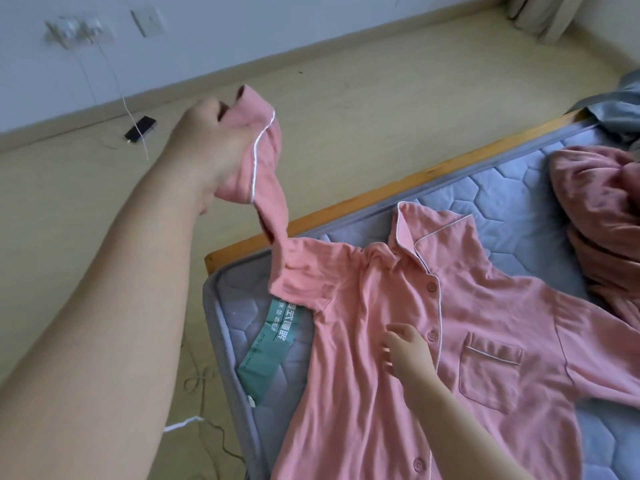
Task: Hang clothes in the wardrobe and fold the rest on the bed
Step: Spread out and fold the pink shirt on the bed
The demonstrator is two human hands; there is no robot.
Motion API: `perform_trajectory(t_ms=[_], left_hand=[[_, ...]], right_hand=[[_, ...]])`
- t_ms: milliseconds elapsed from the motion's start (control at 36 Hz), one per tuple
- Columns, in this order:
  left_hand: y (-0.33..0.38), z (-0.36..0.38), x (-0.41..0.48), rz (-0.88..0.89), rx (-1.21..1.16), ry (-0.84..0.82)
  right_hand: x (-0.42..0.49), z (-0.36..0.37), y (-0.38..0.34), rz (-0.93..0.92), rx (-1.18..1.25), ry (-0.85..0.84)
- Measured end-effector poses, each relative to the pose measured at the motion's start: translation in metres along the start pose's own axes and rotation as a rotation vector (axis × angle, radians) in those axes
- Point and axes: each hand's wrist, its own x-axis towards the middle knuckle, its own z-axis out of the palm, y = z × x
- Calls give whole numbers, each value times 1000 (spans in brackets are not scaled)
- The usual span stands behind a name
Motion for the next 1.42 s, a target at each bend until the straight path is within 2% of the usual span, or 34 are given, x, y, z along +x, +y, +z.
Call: perform_trajectory(t_ms=[139,194,278,472,583,667,750,833,972,1056,1167,1278,1361,1417], left_hand=[[15,32,-22,-97,-317,-207],[19,51,-33,-157,-425,-240],[23,86,-52,-196,-409,-287],[34,200,-117,-196,-333,-512],[34,275,-164,-346,-405,-736],[25,307,-201,-539,-497,-1063],[-1,320,-217,-557,-310,-1220],[-34,317,-217,-575,-105,-1123],[-90,307,-197,-521,128,-713],[-113,305,-181,-355,336,-576],[-117,297,-156,-94,485,-423],[-127,284,-121,12,568,-252],[-140,271,-101,68,618,-156],[-142,261,-91,74,615,-74]], right_hand=[[-10,-14,-12,-34,188,-35],[-13,-24,-15,-43,227,-45],[-14,-44,-17,-47,299,2],[-13,-118,5,17,576,164],[-12,-161,25,14,777,226],[-17,-187,33,-59,960,145],[-14,-205,48,-9,988,147],[0,-214,72,133,934,255],[20,-210,99,201,788,273],[35,-204,100,122,711,339],[57,-195,83,-79,392,540],[74,-179,57,-209,72,578],[87,-165,52,-79,-67,512],[91,-162,54,12,-135,526]])
